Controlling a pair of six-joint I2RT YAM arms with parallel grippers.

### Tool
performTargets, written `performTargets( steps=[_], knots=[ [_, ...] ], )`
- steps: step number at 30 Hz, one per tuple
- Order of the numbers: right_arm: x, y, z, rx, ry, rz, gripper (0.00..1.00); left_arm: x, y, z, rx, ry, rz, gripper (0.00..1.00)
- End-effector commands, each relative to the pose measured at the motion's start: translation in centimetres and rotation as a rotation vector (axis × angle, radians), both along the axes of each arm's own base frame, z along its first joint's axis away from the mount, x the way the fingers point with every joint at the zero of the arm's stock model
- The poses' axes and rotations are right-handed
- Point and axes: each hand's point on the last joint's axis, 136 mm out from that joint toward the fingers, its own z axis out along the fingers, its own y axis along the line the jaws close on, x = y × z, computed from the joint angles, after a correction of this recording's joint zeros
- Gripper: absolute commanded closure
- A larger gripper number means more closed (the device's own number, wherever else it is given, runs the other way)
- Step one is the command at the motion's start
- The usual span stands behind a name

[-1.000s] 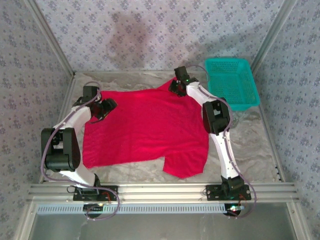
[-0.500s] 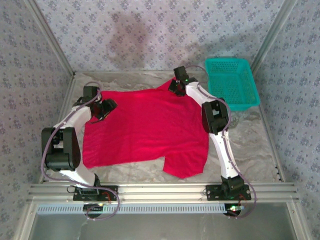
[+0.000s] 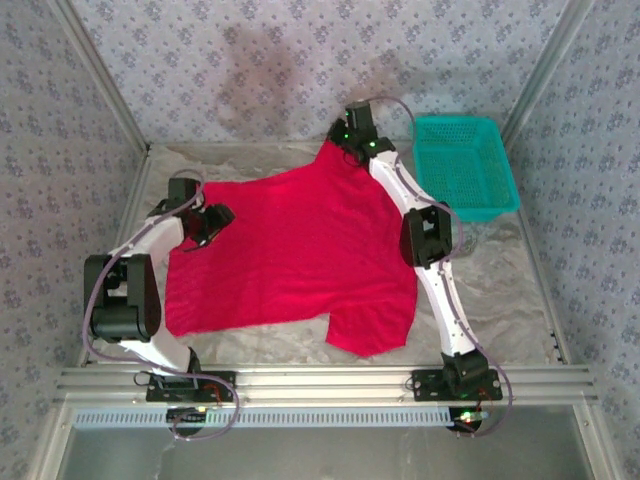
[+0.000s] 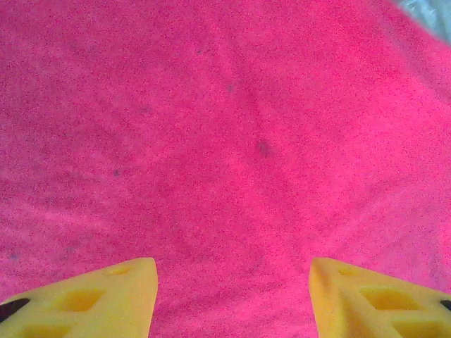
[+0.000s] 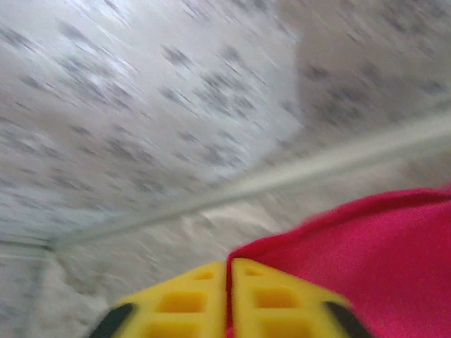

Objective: Fold the inside-out t-shirt

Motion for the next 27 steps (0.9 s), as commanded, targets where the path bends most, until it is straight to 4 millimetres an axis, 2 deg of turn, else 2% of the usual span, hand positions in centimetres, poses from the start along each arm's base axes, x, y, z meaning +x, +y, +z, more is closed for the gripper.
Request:
performTargets(
  steps=[1, 2, 3, 7, 9, 13, 17, 20, 22, 27],
  knots=[
    [1.8, 0.2, -1.3, 0.224, 0.038, 0.027, 0.31, -0.9, -0.7, 0.8, -0.039, -0.021, -0.004, 0.42],
    [1.5, 0.3, -0.7, 0.264, 0.061, 0.054, 0.21, -1.3, -0.7, 0.9, -0.035, -0.022, -0.008, 0.42],
    [0.8, 0.4, -0.2, 0.278, 0.091, 0.085, 0.16, -1.8, -0.6, 1.1, -0.024, -0.022, -0.008, 0.42],
    [-3.1, -0.5, 0.9, 0.151, 0.167, 0.119, 0.15, -3.0, -0.2, 2.3, -0.015, -0.049, 0.009, 0.42],
    [-4.9, -1.4, 0.6, 0.076, 0.168, 0.108, 0.14, -3.2, -0.4, 3.1, -0.026, -0.067, 0.011, 0.42],
    [-7.5, -2.7, -2.0, -0.054, 0.22, 0.121, 0.15, -3.6, -0.8, 4.3, -0.023, -0.089, 0.003, 0.42],
    [-10.0, -3.3, -5.3, -0.11, 0.316, 0.183, 0.15, -3.7, -1.0, 4.5, -0.026, -0.092, -0.006, 0.41],
    [-12.2, -4.9, -7.3, -0.165, 0.355, 0.187, 0.14, -3.6, -0.8, 3.6, -0.005, -0.074, -0.019, 0.4],
    [-13.4, -6.4, -8.6, -0.182, 0.378, 0.166, 0.14, -3.3, -0.2, 2.4, 0.017, -0.046, -0.012, 0.4],
    [-15.0, -8.5, -12.2, -0.181, 0.452, 0.147, 0.13, -0.5, 0.8, -0.6, 0.055, 0.007, -0.005, 0.4]
  ],
)
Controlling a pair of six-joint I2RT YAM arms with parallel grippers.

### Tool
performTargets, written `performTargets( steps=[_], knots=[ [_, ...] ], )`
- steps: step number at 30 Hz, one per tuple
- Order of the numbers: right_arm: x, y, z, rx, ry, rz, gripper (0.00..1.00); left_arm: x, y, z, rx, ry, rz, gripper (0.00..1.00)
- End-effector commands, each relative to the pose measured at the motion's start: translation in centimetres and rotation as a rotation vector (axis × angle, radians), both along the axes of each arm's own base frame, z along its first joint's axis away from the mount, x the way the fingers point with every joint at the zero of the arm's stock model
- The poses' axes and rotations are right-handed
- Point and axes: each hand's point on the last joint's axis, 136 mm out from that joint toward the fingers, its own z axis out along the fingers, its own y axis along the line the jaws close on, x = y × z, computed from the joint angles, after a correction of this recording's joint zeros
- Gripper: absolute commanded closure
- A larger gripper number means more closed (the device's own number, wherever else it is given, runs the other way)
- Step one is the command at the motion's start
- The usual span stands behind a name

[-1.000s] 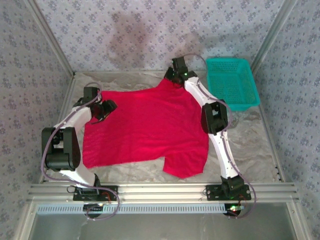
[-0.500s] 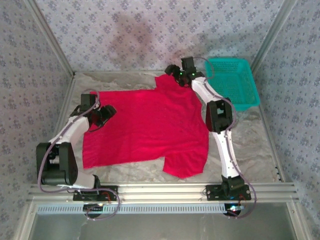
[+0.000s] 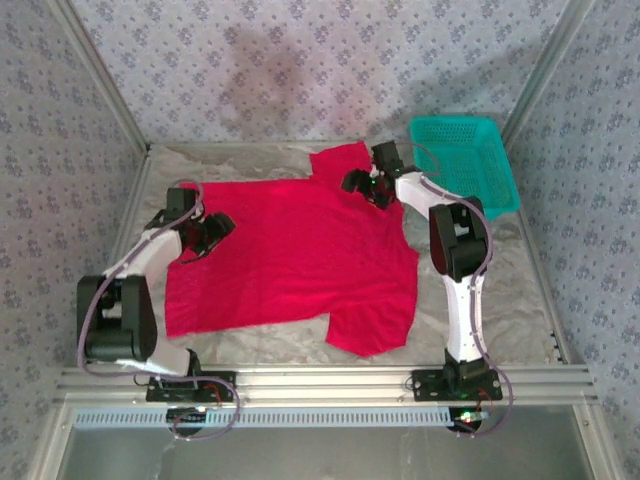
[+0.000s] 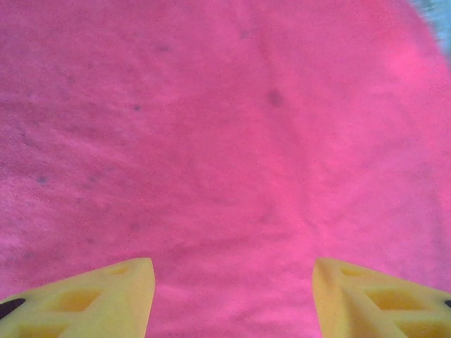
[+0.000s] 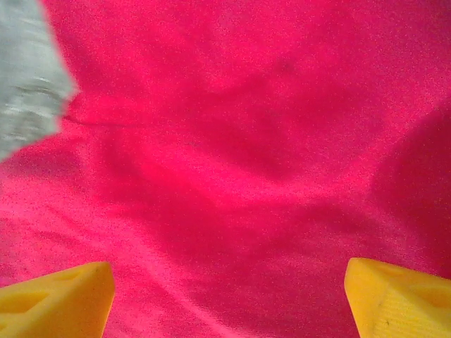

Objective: Fold the inside-out t-shirt

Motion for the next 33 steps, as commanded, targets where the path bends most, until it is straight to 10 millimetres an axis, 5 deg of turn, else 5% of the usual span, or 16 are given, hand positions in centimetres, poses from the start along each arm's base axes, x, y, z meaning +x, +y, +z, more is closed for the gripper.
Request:
performTargets(
  steps=[1, 13, 17, 21, 26, 30, 33],
  knots=[
    [0.1, -1.4, -0.3, -0.019, -0.015, 0.004, 0.13, 3.0, 1.0, -0.9, 0.056, -0.01, -0.004, 0.39],
    [2.2, -5.5, -4.9, -0.184, 0.075, -0.074, 0.11, 11.1, 0.8, -6.9, 0.064, 0.054, -0.014, 0.37],
    [3.9, -6.1, -4.5, -0.193, 0.073, -0.089, 0.11, 12.9, 1.2, -6.1, 0.087, 0.047, -0.021, 0.37],
    [5.4, -5.4, -0.9, -0.168, 0.007, -0.073, 0.1, 13.4, 1.9, -3.0, 0.108, -0.006, -0.003, 0.35],
    [3.3, -2.9, 6.5, -0.129, -0.083, 0.005, 0.09, 10.2, 4.5, 2.2, 0.231, -0.013, 0.068, 0.34],
    [-1.9, -3.0, 10.4, -0.229, -0.129, 0.04, 0.07, 4.8, 6.7, 3.6, 0.244, 0.047, 0.138, 0.34],
    [-6.4, -4.2, 11.4, -0.313, -0.148, 0.046, 0.06, 0.2, 8.1, 3.2, 0.238, 0.105, 0.187, 0.35]
  ],
)
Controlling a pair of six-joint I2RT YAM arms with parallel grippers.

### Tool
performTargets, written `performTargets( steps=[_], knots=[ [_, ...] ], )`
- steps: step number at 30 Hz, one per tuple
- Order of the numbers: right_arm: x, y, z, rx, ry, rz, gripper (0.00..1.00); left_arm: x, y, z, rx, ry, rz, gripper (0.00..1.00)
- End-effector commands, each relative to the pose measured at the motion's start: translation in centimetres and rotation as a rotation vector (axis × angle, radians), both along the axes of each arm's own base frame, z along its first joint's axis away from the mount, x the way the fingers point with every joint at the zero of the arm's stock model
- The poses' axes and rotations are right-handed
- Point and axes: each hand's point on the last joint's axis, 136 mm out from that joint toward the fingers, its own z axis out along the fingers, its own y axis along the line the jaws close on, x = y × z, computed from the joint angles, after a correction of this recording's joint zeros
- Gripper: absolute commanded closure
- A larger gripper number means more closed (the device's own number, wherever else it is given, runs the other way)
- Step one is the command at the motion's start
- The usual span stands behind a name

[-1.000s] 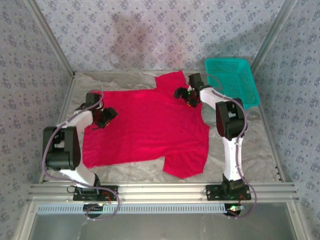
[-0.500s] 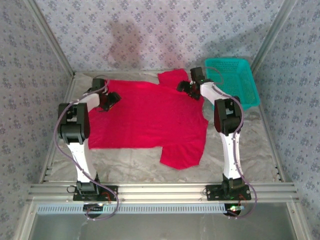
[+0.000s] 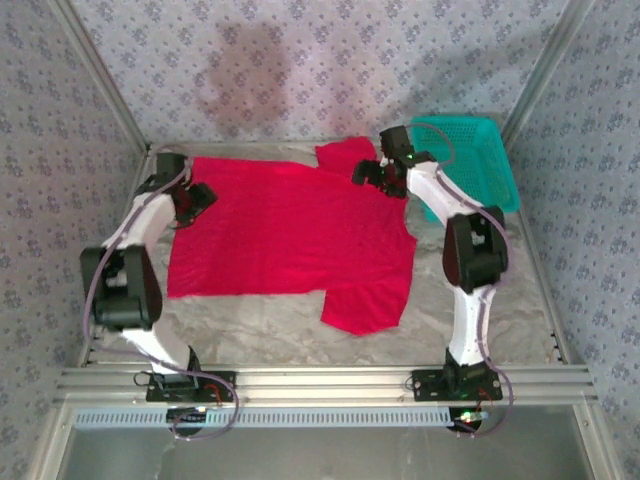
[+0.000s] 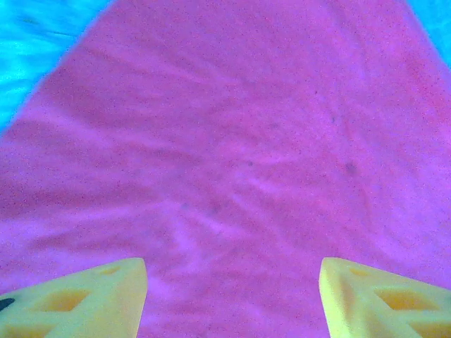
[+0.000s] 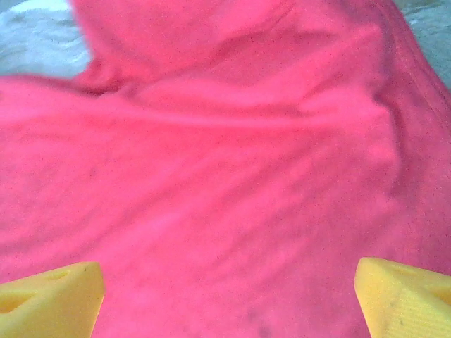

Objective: Fold the inside-out t-shirt

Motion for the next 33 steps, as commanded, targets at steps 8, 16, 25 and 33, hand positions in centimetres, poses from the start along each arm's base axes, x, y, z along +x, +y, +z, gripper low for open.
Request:
performTargets(
  steps=[8, 16, 25, 33],
  knots=[
    [-15.8, -3.1, -0.1, -0.116, 0.019, 0.049, 0.15, -16.2, 4.7, -6.3, -0.046, 0.342, 0.227, 0.43],
    [-25.8, -4.7, -3.6, -0.04, 0.179, 0.058, 0.28, -20.1, 6.5, -8.4, -0.101, 0.354, 0.358, 0.46],
    [-34.3, -4.4, -8.5, 0.025, 0.415, 0.08, 0.38, -18.6, 6.5, -10.2, -0.133, 0.31, 0.362, 0.74],
    [-36.5, -2.4, -10.9, 0.099, 0.442, 0.07, 0.42, -18.4, 6.6, -10.0, -0.124, 0.301, 0.349, 1.0]
  ],
)
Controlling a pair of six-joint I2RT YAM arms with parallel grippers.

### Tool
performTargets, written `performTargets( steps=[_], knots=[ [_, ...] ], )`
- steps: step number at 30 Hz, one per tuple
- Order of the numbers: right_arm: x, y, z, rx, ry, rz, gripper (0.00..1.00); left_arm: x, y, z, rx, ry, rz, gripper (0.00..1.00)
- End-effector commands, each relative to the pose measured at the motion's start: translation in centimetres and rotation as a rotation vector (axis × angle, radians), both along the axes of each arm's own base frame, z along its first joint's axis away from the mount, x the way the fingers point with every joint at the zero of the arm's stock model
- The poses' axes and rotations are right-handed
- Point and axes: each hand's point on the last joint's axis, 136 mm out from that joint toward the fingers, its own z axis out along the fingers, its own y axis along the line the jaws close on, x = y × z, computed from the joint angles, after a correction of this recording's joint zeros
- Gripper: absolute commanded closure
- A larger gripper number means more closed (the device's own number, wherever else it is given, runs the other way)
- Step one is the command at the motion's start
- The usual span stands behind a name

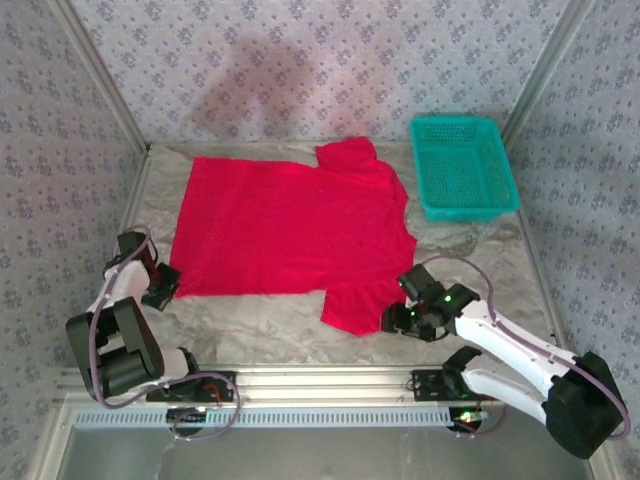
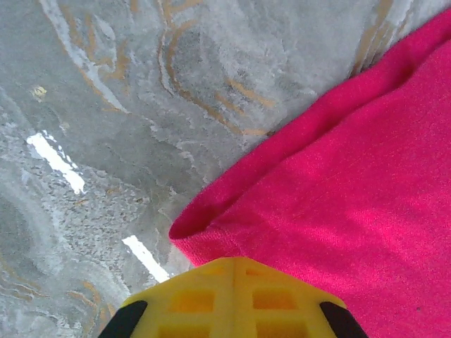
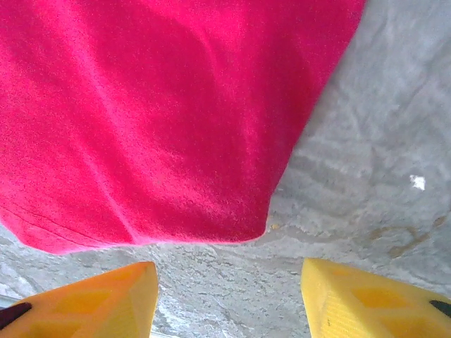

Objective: Fold the inside-out t-shirt

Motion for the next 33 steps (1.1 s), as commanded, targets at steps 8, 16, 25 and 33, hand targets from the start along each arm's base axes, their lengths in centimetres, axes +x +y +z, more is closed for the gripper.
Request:
performTargets(
  steps=[8, 16, 25, 33],
  knots=[
    [2.8, 1.3, -1.0, 0.011, -0.068, -0.1, 0.56, -0.1, 0.2, 1.2, 0.017, -0.02, -0.014, 1.0],
    [3.4, 0.7, -1.1, -0.064, -0.063, -0.071, 0.93, -0.4, 0.3, 2.3, 0.029, -0.021, -0.012, 1.0],
    [-1.1, -1.6, 4.9, -0.078, -0.045, -0.041, 1.0, -3.0, -1.1, 7.4, 0.017, -0.162, 0.048, 1.0],
    [-2.5, -2.7, 8.3, -0.046, -0.072, -0.059, 1.0, -3.2, -2.3, 9.0, -0.018, -0.239, 0.029, 1.0]
  ],
)
